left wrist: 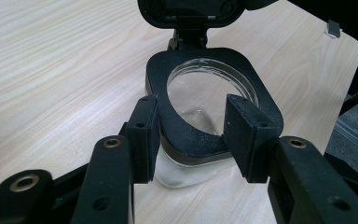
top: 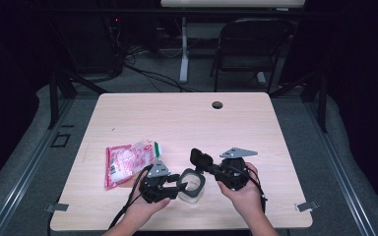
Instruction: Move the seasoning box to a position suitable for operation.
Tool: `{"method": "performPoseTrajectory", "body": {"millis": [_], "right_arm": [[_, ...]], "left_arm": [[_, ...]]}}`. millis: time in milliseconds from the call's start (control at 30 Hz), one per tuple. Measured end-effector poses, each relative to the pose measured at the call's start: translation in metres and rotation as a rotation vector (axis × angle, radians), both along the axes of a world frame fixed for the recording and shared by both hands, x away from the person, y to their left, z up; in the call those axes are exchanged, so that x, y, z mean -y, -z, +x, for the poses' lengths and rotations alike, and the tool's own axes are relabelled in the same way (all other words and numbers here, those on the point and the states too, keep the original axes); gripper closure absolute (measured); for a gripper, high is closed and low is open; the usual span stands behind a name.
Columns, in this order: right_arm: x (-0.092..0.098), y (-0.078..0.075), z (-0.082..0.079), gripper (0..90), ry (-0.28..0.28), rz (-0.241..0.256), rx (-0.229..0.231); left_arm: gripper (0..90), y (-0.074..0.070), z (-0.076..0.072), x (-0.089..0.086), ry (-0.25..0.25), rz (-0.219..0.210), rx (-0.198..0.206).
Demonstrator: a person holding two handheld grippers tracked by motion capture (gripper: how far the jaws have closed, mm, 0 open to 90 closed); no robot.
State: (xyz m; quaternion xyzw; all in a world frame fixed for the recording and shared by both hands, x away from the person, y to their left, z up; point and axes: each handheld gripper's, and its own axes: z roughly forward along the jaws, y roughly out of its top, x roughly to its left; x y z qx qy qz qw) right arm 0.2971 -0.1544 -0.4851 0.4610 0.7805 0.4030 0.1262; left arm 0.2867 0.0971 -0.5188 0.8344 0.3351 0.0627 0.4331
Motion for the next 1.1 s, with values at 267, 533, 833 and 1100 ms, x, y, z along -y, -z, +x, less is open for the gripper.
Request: {"method": "performPoseTrajectory", "body": {"millis": [267, 533, 833, 1100], "right_arm": [[-0.0020, 0.0011, 0.0022, 84.5, 0.006, 0.005, 0.009], [-0.0027, 0.0013, 0.0030, 84.4, 0.007, 0.009, 0.008], [-0.0031, 0.0011, 0.0057, 83.9, 0.006, 0.011, 0.002], [-0.0039, 0.0012, 0.0092, 83.3, 0.005, 0.016, -0.001]], "left_arm": [[55.5, -0.0005, -0.0014, -0.0004, 0.006, 0.001, 0.004], [55.4, -0.0007, -0.0024, -0.0002, 0.005, 0.000, 0.006], [54.7, -0.0006, -0.0028, 0.0008, 0.003, -0.002, 0.008], [53.7, -0.0009, -0.0032, 0.0020, 0.001, 0.004, 0.011]]}}
